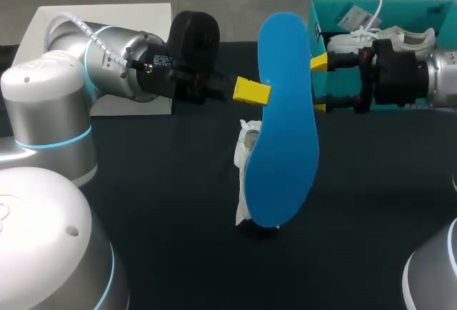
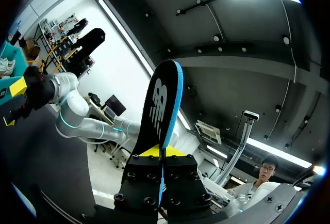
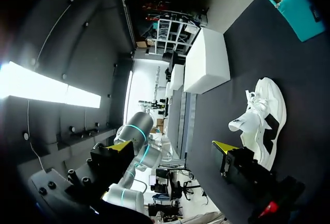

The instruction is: Take the shoe out of the shoebox, open the shoe tongue, remove and reinsert the insole, then place the shoe into the shoebox

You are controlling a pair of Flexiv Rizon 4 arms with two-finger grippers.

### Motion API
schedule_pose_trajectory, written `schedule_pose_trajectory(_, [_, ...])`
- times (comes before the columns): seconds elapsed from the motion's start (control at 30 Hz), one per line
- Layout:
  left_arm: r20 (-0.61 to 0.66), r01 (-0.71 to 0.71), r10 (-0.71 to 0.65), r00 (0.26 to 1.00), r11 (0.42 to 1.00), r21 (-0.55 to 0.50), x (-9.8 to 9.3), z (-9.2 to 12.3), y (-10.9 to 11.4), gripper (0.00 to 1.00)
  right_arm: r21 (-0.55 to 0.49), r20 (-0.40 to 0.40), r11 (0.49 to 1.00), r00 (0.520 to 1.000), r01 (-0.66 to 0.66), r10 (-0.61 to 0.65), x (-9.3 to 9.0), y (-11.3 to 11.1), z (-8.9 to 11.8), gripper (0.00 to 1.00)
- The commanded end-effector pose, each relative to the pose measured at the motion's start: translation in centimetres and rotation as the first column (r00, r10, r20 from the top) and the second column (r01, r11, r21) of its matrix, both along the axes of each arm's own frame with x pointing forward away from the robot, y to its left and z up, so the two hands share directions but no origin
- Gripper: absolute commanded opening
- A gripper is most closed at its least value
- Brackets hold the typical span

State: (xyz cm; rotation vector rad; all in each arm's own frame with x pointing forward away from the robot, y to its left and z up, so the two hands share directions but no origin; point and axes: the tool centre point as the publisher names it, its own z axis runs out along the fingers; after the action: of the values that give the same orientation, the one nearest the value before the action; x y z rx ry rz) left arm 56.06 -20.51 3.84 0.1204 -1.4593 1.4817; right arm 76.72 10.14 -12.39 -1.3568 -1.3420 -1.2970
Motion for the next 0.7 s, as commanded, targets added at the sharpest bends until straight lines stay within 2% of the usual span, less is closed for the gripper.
schedule_pose_trajectory(0.03, [0.0,-0.001,0.001,1.0,1.0,0.0,-0.05,0.0,-0.04,0.0,0.037,0.006,0.999,1.0,-0.012,0.011,0.23,0.27,0.42,1.0])
schedule_pose_trajectory(0.2, [0.0,-0.001,0.001,1.0,1.0,0.0,-0.05,0.0,-0.04,0.0,0.062,0.04,0.998,0.999,0.006,-0.008,0.48,0.53,1.06,1.0])
schedule_pose_trajectory(0.6, [0.0,-0.001,0.001,1.0,1.0,0.0,-0.05,0.0,-0.04,0.0,0.062,0.04,0.998,0.999,0.006,-0.008,0.48,0.53,1.06,1.0])
schedule_pose_trajectory(0.7, [0.204,-0.025,0.032,0.978,0.999,-0.038,0.92,-0.6,-0.01,0.0,0.062,0.04,0.998,0.999,0.006,-0.008,0.48,0.53,1.06,1.0])
